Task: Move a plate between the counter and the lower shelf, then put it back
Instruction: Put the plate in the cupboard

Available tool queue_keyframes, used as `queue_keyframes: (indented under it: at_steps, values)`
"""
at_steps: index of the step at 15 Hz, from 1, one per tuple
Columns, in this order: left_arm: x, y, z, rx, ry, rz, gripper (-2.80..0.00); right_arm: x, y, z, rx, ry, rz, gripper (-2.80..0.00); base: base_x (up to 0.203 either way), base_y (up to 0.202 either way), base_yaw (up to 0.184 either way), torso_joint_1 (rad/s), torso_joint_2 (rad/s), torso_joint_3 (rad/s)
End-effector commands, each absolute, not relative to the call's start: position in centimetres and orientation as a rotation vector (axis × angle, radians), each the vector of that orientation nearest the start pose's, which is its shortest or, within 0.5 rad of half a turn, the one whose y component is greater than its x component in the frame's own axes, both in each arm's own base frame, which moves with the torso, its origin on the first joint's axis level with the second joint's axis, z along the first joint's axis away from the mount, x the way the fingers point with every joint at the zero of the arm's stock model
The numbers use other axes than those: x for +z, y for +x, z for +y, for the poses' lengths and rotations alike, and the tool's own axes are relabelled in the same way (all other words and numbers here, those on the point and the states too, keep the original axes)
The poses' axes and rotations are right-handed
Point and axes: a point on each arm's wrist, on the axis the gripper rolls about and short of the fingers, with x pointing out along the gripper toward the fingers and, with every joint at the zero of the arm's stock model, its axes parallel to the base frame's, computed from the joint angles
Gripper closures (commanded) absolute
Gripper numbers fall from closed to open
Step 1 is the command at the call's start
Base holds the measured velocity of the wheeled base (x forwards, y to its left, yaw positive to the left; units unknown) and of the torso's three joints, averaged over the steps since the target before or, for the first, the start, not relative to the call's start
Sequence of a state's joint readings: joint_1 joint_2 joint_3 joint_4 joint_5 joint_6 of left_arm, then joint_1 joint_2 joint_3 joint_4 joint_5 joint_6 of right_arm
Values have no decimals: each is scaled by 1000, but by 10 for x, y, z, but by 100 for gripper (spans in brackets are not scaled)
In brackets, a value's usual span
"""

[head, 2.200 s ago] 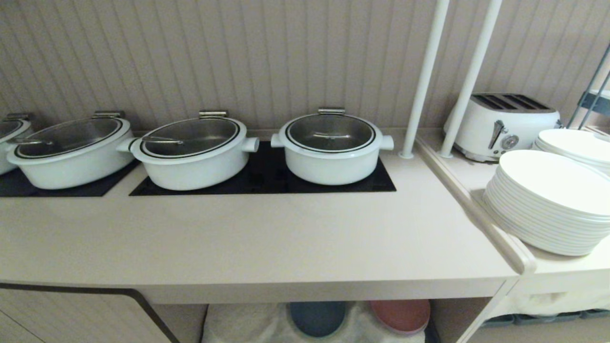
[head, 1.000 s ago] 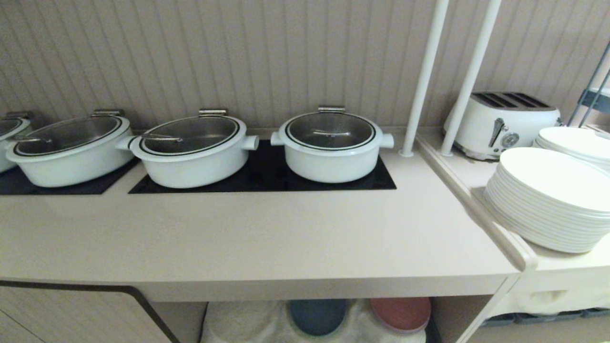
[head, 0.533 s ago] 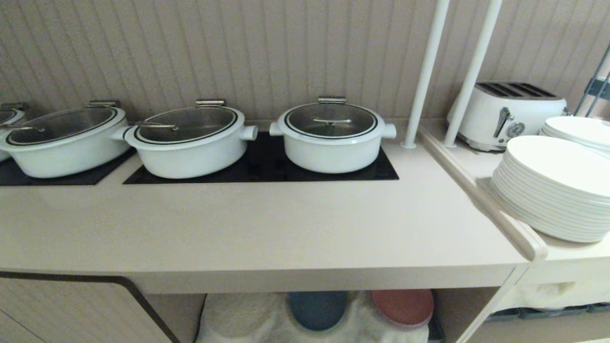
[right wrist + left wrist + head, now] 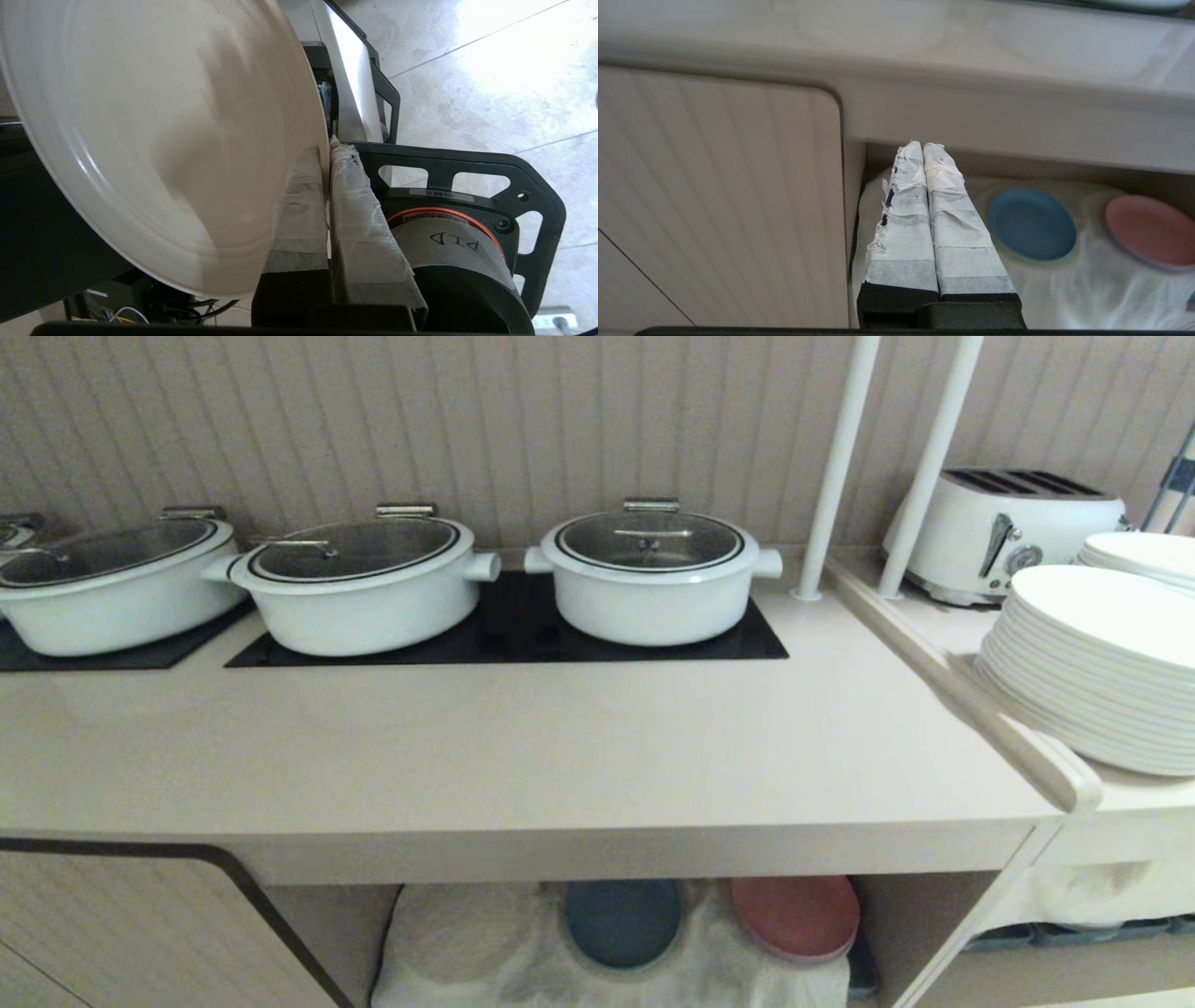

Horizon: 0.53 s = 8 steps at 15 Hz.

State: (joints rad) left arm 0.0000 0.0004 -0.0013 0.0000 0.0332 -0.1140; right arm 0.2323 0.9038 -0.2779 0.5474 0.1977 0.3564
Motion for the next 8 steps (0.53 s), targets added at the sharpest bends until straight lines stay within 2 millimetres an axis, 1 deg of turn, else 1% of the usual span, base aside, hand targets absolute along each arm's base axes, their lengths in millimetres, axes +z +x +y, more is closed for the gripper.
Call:
queue_keyframes:
  at_steps: [1,8]
  values:
    - [76,-23,1,34,-115,-3,0,100,37,13,163,291,1242,0,0,0,0,-261,540,269]
    - [76,-23,1,34,-115,-3,0,100,37,13,163,291,1244,0,0,0,0,-271,540,269]
